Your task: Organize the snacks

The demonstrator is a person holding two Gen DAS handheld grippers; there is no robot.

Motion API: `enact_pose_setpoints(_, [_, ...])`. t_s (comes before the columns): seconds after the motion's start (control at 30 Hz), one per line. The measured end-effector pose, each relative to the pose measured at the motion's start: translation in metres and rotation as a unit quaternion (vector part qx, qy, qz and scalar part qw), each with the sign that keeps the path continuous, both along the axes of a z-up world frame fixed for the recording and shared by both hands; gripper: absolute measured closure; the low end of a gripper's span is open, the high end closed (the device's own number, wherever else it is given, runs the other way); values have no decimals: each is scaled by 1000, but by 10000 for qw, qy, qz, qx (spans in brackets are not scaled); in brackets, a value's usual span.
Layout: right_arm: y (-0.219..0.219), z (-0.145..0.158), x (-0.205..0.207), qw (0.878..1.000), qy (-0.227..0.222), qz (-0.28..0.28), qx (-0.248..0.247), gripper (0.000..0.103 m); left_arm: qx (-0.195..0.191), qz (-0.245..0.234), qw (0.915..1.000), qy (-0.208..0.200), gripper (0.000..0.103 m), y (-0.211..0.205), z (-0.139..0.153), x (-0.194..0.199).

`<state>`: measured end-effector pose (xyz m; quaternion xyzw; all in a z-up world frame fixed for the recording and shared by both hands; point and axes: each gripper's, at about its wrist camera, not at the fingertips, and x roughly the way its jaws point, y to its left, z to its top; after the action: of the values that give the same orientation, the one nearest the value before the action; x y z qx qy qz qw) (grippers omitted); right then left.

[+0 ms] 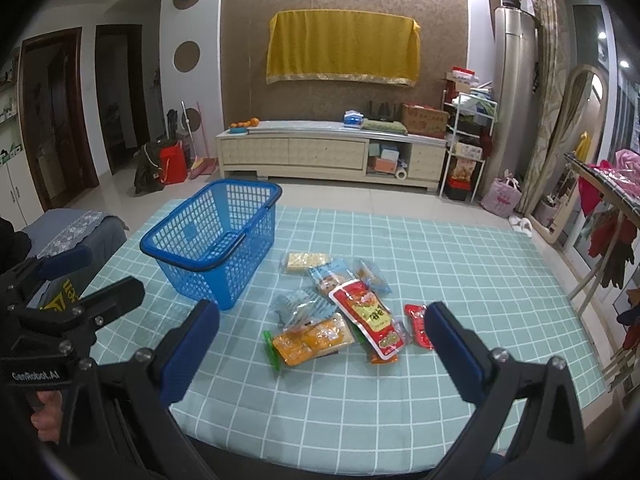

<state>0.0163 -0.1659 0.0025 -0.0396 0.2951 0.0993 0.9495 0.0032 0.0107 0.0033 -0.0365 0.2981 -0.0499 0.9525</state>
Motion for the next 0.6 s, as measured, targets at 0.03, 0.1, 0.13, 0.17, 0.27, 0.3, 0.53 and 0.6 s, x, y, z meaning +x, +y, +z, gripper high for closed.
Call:
enact_pose_setpoints(0.03, [1,1,0,10000,5,1,-5,0,-6,-2,10000,7,0,0,0,0])
enact_pose_setpoints(0.1, [1,2,-1,10000,4,1,-5,0,-6,-1,10000,12,0,0,0,0])
enact_pose_setpoints(0.13, [1,2,-1,10000,9,0,-3,0,-1,3,10000,11,0,0,0,-1])
enact_pose_setpoints(0.17, [1,3,-1,10000,13,3,4,0,-3,11,10000,10,0,0,0,-1])
enact_pose_setpoints(0.27, [2,2,-1,10000,21,11,-1,0,15,13,10000,4,0,0,0,-2])
enact_pose_setpoints(0.3, [3,3,-1,10000,18,15,1,0,25,14,10000,5,0,0,0,-2])
enact_pose_setpoints(0.53, [3,3,-3,10000,13,38,34,0,92,63,9999,-15,0,-1,0,-4])
enact_pose_setpoints(0.6, [2,3,-2,10000,17,27,34,0,145,79,9999,-47,0,-2,0,-4])
